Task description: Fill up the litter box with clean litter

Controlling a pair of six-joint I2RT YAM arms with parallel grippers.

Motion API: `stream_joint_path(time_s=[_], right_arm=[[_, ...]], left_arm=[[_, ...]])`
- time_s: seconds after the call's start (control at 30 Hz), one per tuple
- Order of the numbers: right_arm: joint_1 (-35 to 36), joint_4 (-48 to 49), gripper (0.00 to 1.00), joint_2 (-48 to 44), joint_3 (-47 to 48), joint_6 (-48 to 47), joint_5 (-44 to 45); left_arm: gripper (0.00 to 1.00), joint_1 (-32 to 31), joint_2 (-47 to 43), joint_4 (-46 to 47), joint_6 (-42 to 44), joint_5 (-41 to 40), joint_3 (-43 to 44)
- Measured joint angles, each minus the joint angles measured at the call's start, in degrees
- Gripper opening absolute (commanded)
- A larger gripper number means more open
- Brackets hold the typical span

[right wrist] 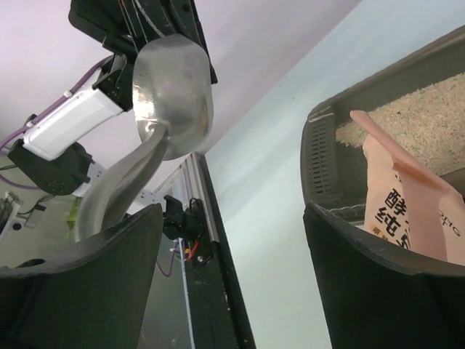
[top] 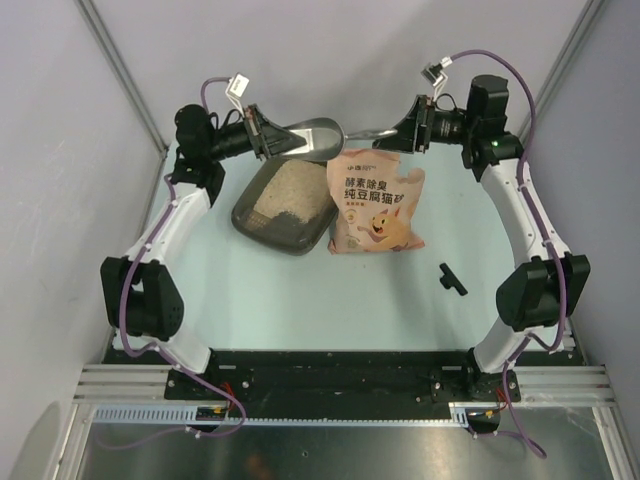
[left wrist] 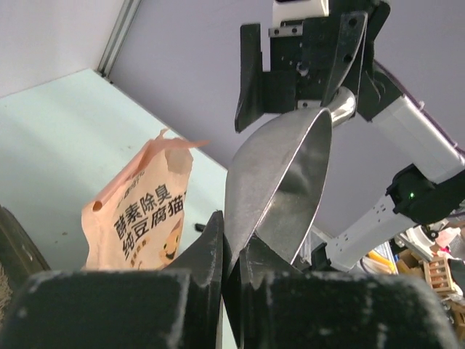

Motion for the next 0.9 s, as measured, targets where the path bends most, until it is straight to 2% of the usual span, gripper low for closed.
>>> stream_joint_path(time_s=[0.13,0.33,0.43,0.57,0.73,0.9], right_arm=[[-0.31,-1.05,0.83,-2.25,-1.97,-2.54,2.47],[0.13,1.88,0.88,-8.9,-4.9,-6.01,10.58],[5.4,3.8,0.9,-7.96,0.28,-6.38,14.05],[12.66,4.28,0.94,-1.92,12.2,-6.34,19.63],[14.12,1.84,0.93,6.47,25.55,-5.79,27.34],[13.88,0.52,0.86,9.9,27.96,-5.27,31.17]], left_arm=[[0.0,0.02,0.85,-0.24,-1.46,-0.61,2.69],[0.0,0.0,1.53,-4.79,-3.15,-8.5,9.88],[0.0,-0.26,1.92,-5.14,-5.22,-11.91,13.46],[0.0,-0.46,1.92,-3.5,-8.9,-14.23,13.64],[0.0,-0.46,1.79,-0.28,-13.18,-16.96,9.4],[0.0,-0.31,1.44,0.04,-14.97,-18.4,6.19]])
